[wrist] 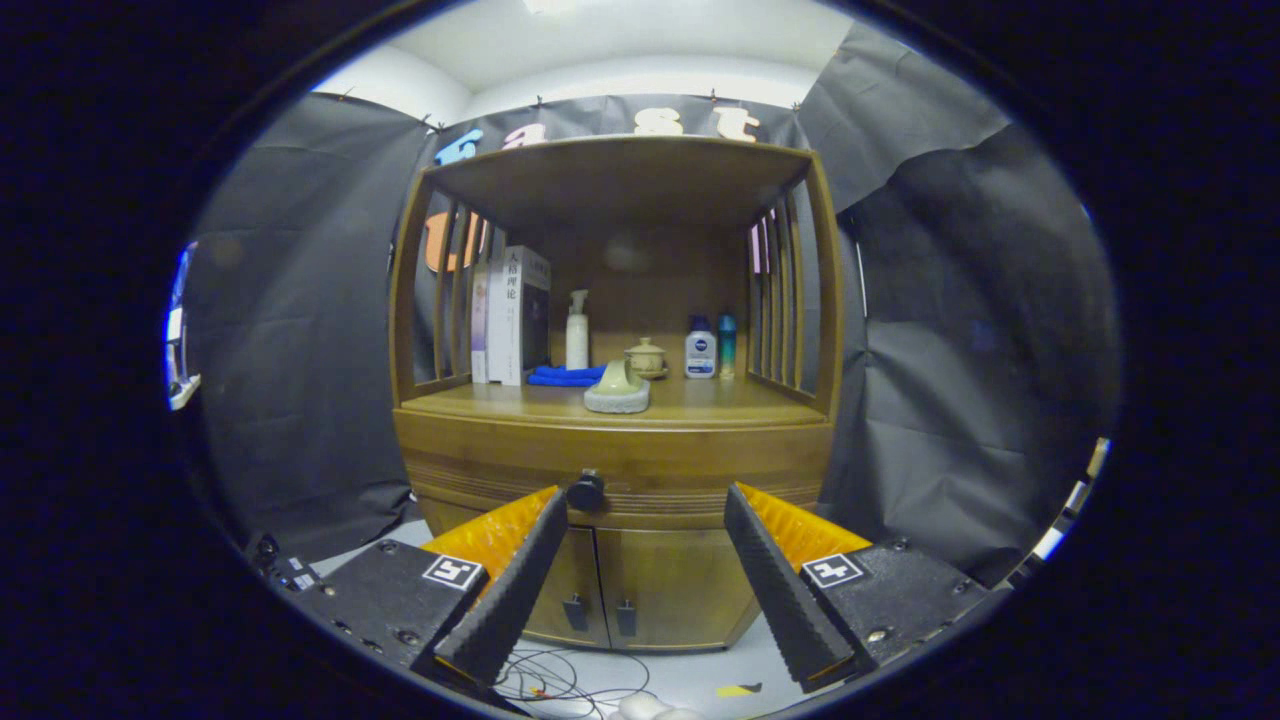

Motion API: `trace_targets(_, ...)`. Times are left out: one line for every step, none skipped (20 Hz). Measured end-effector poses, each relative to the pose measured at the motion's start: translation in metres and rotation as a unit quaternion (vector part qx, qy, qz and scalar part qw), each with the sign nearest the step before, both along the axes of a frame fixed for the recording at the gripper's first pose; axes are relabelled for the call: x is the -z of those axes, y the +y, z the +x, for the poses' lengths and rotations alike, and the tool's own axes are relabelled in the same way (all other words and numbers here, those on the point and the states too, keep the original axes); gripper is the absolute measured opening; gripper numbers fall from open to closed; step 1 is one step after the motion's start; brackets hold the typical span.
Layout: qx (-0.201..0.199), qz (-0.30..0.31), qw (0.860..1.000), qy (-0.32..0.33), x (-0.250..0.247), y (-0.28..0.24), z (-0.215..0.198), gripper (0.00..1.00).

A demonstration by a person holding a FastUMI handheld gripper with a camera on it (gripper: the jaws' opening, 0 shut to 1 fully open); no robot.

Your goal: Pull open the drawer, take out the items inside it, and place them on the countertop above the cabinet.

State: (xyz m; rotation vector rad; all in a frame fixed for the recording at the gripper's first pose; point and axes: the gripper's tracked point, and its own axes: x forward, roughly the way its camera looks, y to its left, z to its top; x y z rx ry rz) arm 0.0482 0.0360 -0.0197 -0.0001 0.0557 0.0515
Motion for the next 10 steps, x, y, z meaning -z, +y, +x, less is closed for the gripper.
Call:
trace_targets(0.002,0.002,1.0,-0.001,0.0,-0.003,-0.005,1.0)
trace_targets(0.003,0.005,1.0,-0.004,-0.003,-0.005,-0.01,1.0)
trace_targets(0.005,0.008,1.0,-0.007,-0.004,-0.006,-0.013,1.0)
trace_targets(0.005,0.011,1.0,-0.008,-0.006,-0.007,-0.016,1.0)
trace_targets(0.004,0.014,1.0,-0.01,-0.007,-0.007,-0.019,1.0)
trace_targets(0.003,0.015,1.0,-0.01,-0.008,-0.007,-0.02,1.0)
trace_targets(0.003,0.016,1.0,-0.013,-0.009,-0.007,-0.021,1.0)
trace_targets(0.002,0.016,1.0,-0.013,-0.011,-0.008,-0.021,1.0)
trace_targets(0.003,0.016,1.0,-0.014,-0.011,-0.009,-0.022,1.0)
trace_targets(0.004,0.017,1.0,-0.012,-0.011,-0.01,-0.021,1.0)
